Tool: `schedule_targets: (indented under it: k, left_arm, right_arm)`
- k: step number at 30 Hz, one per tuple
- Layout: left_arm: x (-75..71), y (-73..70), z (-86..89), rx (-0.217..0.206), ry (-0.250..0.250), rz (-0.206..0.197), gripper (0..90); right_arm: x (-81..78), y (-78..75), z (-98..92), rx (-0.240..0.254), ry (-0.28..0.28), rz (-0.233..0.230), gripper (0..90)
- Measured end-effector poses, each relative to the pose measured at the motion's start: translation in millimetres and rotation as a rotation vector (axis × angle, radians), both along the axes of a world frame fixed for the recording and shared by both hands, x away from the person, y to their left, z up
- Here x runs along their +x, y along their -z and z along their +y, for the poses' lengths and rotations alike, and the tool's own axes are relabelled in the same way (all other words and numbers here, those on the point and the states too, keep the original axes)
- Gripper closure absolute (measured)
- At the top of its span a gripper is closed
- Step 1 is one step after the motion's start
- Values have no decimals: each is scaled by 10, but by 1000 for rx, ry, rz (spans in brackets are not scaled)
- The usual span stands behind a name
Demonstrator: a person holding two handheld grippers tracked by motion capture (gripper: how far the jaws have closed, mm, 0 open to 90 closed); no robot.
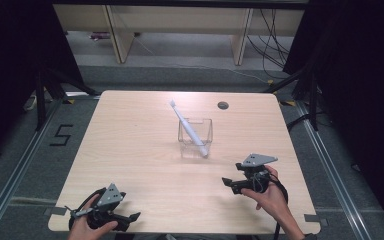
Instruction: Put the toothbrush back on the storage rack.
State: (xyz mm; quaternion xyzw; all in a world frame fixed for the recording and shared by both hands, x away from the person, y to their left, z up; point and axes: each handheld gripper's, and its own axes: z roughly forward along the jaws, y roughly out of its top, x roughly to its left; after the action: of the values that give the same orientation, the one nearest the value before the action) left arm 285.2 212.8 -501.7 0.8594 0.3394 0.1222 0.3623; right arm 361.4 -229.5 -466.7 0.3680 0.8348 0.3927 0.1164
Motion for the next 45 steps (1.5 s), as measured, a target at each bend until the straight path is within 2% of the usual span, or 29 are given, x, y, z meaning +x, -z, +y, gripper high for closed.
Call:
schedule_targets:
  k: [1, 2, 4, 7, 8, 9, 10, 12, 13, 14, 17, 18, 19, 20, 21, 22, 24, 26, 27, 29, 31, 34, 35, 36, 37, 38, 40, 42, 45]
  left_arm:
    - [0, -1, 2, 0, -1, -1, 154]
    - [-2, 0, 2, -4, -5, 0, 154]
    - [0, 3, 7, 0, -7, 2, 154]
    - [-1, 5, 5, 3, -3, 3, 154]
    - [-3, 4, 2, -2, -3, 3, 154]
    - [0, 2, 4, 2, -3, 1, 154]
    - [0, 1, 5, 3, -4, 1, 154]
    - [-2, 1, 7, 2, -7, 2, 154]
    - [-1, 2, 7, 2, -7, 2, 154]
    - [0, 2, 8, 3, -6, 2, 154]
    - [-4, 3, 2, 0, -4, 3, 154]
    - [-4, 3, 2, 0, -4, 2, 154]
    - [-7, -2, 5, -2, 1, 5, 154]
    - [-11, 2, 0, -11, -8, 4, 154]
    - [-8, 1, 4, -4, -11, 3, 154]
    - [-8, 3, 3, -9, -13, 4, 154]
    - [-6, 3, 7, -1, -11, 3, 154]
    - [-7, 5, 5, 0, -9, 6, 154]
    - [-7, 5, 5, 0, -8, 6, 154]
    - [-6, 3, 6, 2, -8, 3, 154]
    - [-12, -1, 6, -5, -5, 7, 154]
    - [-8, 4, 6, 2, -11, 5, 154]
    - [-6, 0, 13, 13, -4, 5, 154]
    - [-8, 0, 11, 9, -4, 6, 154]
    - [-8, -2, 11, 7, -1, 5, 154]
    - [-6, -3, 11, 9, -2, 3, 154]
    - [-9, -4, 15, 8, 2, 7, 154]
    - [-1, -2, 21, 21, 3, 5, 153]
    - [-6, -4, 13, 10, 3, 5, 154]
  right_arm:
    - [2, 20, -16, -3, -9, -18, 238]
    - [-16, 23, -17, 3, -8, -8, 234]
    - [-11, 34, -45, -1, -29, -19, 228]
    - [-45, 57, -71, 5, -7, -23, 205]
    - [-45, 64, -83, 2, -21, -22, 201]
    - [-78, 68, -76, 15, 2, 9, 199]
    - [-70, 82, -85, 13, -17, -15, 197]
    - [-95, 83, -94, 18, -24, -8, 185]
    - [-118, 82, -92, 23, -5, -5, 180]
    - [-117, 86, -96, 21, -25, -15, 177]
    - [-173, 85, -95, 16, -8, -1, 174]
    - [-170, 98, -98, 15, -25, -10, 172]
    - [-195, 97, -93, 13, -7, 7, 172]
    - [-197, 114, -97, 7, -20, -6, 172]
    - [-230, 110, -89, 7, -1, 24, 172]
    - [-221, 129, -99, 2, -21, 2, 172]
    - [-255, 135, -104, -8, -11, 22, 174]
    - [-274, 147, -119, -5, 0, 20, 176]
    - [-265, 147, -138, -16, -15, 0, 175]
    - [-277, 160, -168, -15, -12, 0, 176]
    - [-295, 175, -194, -10, -14, 13, 176]
    - [-349, 189, -211, 2, 18, 35, 176]
    - [-334, 198, -235, -8, 0, 12, 176]
    - [-334, 213, -242, 5, -8, 27, 176]
    - [-377, 202, -238, 2, 28, 50, 176]
    - [-358, 210, -262, -11, 3, 20, 176]
    - [-365, 220, -286, -4, 3, 32, 176]
    - [-383, 217, -313, -8, 12, 24, 174]
    - [-410, 222, -338, 4, 20, 34, 174]
